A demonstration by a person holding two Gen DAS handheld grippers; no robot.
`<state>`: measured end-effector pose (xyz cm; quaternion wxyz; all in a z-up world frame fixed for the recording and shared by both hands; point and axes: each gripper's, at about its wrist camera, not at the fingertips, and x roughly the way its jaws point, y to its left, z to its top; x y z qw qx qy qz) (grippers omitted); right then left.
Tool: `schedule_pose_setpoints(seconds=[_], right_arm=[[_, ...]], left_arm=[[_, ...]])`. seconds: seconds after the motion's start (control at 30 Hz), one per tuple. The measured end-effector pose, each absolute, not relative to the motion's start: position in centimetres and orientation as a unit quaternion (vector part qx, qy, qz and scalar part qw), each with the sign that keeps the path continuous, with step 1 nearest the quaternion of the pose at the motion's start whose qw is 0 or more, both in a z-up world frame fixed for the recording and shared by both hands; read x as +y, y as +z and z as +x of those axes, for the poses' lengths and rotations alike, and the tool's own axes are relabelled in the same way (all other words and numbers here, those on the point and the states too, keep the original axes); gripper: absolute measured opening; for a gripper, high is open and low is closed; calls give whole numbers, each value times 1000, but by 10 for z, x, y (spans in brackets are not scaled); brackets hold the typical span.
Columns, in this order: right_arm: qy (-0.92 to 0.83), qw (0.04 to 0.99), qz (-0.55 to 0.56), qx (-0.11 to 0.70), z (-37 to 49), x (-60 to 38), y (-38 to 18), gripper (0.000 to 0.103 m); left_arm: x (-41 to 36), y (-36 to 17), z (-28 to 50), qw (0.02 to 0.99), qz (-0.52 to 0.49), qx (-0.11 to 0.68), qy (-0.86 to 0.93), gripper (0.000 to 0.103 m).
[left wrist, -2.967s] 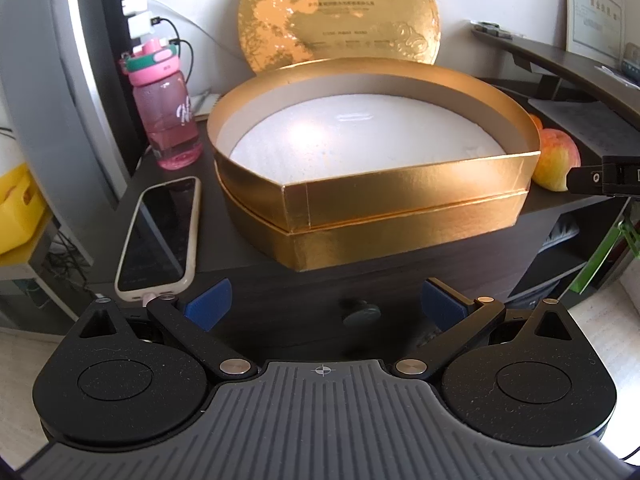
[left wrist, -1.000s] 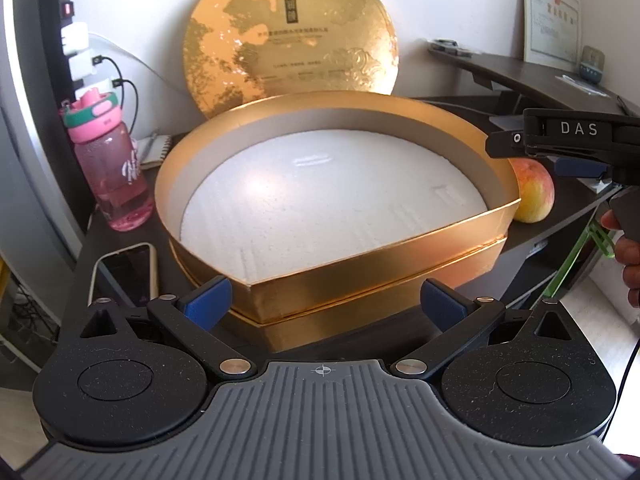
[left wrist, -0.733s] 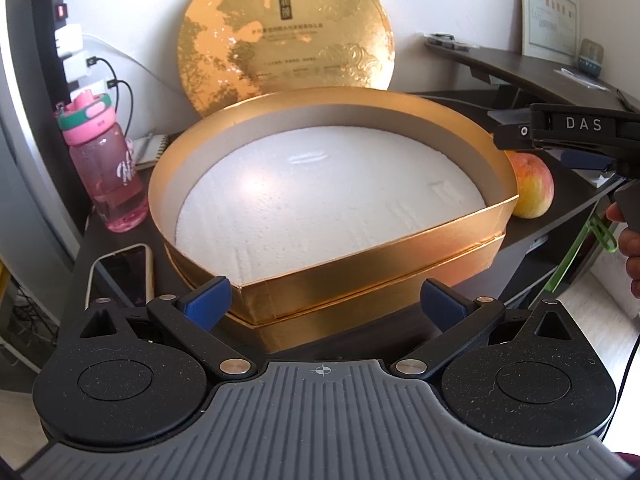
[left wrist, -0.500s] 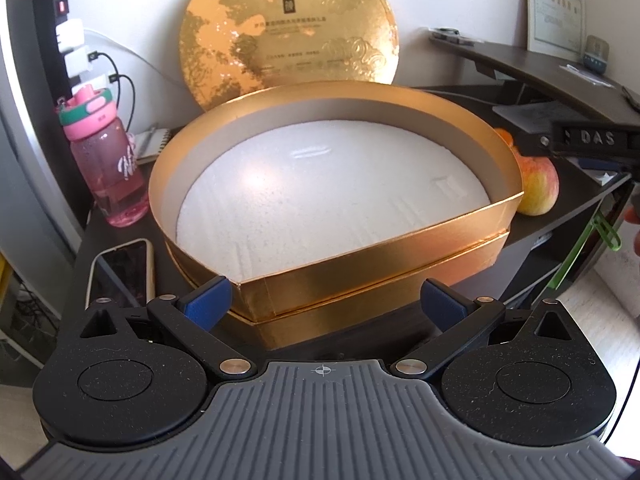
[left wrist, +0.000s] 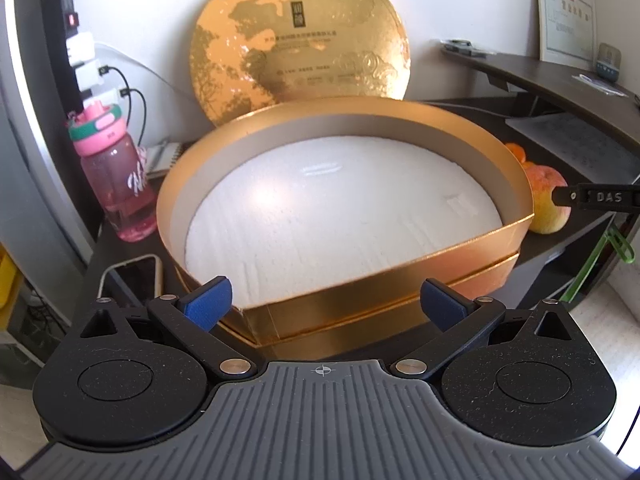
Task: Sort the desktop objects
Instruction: 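Move the right tool toward the red apple beside the box, then close the right gripper on the red apple and lift it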
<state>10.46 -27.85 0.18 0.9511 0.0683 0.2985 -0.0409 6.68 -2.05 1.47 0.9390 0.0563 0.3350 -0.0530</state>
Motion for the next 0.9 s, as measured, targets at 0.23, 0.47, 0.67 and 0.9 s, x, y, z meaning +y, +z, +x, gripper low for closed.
schedule_pose_setpoints(seconds=[0.23, 0.47, 0.67, 0.9], right_arm=[[-27, 951, 64, 302, 132, -284, -13, 85], [-13, 946, 68, 317, 150, -291, -27, 84], [-1, 946, 64, 318, 159, -293, -33, 83], [19, 944, 85, 320, 167, -302, -38, 82]], left_arm=[[-20, 16, 67, 941, 59, 329, -48, 103], [-22, 14, 72, 940, 62, 332, -44, 103], [-22, 11, 76, 938, 62, 338, -43, 103], [-21, 8, 78, 936, 62, 343, -43, 103]])
